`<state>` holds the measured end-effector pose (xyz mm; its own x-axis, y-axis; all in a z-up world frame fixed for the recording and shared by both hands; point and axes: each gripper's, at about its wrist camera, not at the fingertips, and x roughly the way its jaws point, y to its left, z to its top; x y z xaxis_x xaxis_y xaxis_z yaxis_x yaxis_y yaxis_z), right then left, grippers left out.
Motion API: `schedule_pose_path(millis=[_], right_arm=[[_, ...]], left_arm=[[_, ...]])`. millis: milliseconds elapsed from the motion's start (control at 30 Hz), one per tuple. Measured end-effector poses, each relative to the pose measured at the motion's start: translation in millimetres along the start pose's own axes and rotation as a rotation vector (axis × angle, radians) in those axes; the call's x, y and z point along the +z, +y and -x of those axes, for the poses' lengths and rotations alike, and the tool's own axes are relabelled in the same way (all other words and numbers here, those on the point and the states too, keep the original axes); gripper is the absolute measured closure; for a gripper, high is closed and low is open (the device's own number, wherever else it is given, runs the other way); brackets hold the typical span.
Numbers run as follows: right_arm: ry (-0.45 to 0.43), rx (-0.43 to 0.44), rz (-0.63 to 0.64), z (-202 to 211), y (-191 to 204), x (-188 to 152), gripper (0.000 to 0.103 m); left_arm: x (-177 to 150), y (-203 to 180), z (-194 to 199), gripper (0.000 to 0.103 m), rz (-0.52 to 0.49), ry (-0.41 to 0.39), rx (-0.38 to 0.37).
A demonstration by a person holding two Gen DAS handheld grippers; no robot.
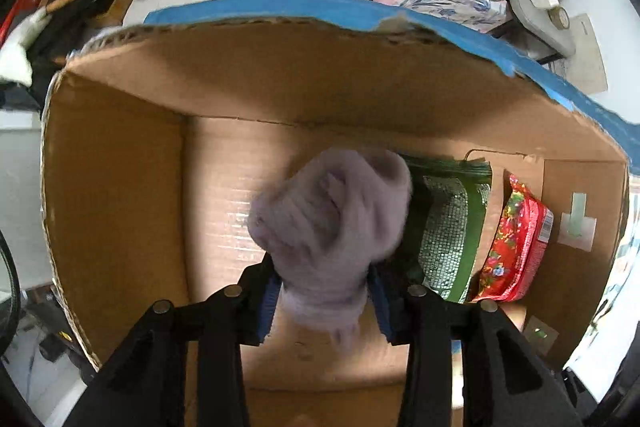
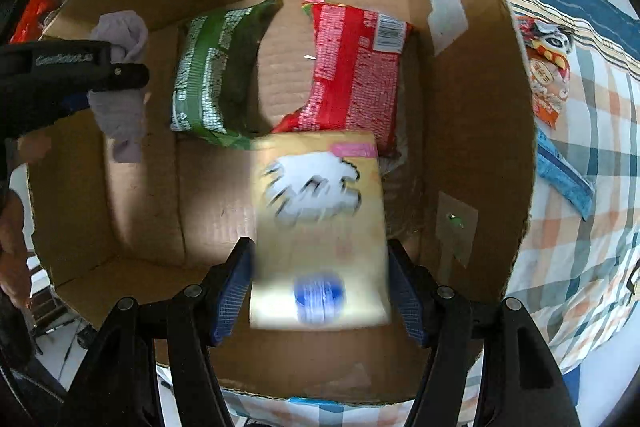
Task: Organize soft objects
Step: 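Carry the plush and tissue pack into the box and open both grippers, then grasp the orange panda snack bag with the left gripper while the right grasps the blue stick bag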
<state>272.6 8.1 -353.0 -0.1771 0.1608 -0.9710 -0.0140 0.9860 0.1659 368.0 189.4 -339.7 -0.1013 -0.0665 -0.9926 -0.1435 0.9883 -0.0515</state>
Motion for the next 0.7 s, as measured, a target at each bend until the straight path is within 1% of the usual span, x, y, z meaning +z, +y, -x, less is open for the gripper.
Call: schedule_pose_path(millis=[67, 133, 200, 233, 267, 300, 333, 367, 467, 533, 700], right_arm=[[-0.004, -0.006, -0.001, 2.3, 0.7, 0.1, 0.030], [-0.014, -0.007, 0.003, 7.0, 2.0, -0.3, 0.027], [-0.022, -0.006, 0.008, 12.2, 3.1, 0.2, 0.025], [-0.025, -0.007, 0.010, 15.5, 2.8, 1.5, 0.023], [-0.032, -0.007, 0.011, 19.5, 2.2, 1.0, 0.018], [-0.038, -0.004, 0.015, 24.8, -3.5, 1.3, 0.013], [-0.044, -0.004, 0.020, 30.6, -3.5, 1.6, 0.012], [-0.051, -0.008, 0.023, 34.4, -3.3, 0.7, 0.010], [-0.071, -0.018, 0.045, 45.8, -4.5, -3.5, 0.002], [-0.093, -0.031, 0.057, 54.5, -3.7, -8.2, 0.001], [-0.141, -0.043, 0.095, 76.6, 0.6, -24.7, 0.001]], left_arm=[[-2.4, 2.0, 3.5, 0.060, 0.005, -0.003, -0.013], [-6.4, 1.6, 10.2, 0.059, -0.008, -0.023, 0.011], [-10.9, 2.6, 17.1, 0.057, -0.011, -0.038, 0.017], [-14.9, 3.7, 22.5, 0.052, -0.016, -0.043, 0.016], [-17.9, 4.7, 26.3, 0.042, -0.017, -0.051, 0.014], [-21.9, 6.1, 30.4, 0.036, -0.019, -0.065, 0.017], [-26.1, 6.7, 34.8, 0.026, -0.023, -0.078, 0.024], [-32.0, 7.0, 39.8, 0.019, -0.033, -0.089, 0.026], [-49.4, 8.7, 53.9, 0.008, -0.047, -0.126, 0.039], [-58.5, 9.9, 63.1, 0.008, -0.045, -0.159, 0.037], [-99.5, 14.5, 91.1, 0.007, -0.044, -0.243, 0.047]])
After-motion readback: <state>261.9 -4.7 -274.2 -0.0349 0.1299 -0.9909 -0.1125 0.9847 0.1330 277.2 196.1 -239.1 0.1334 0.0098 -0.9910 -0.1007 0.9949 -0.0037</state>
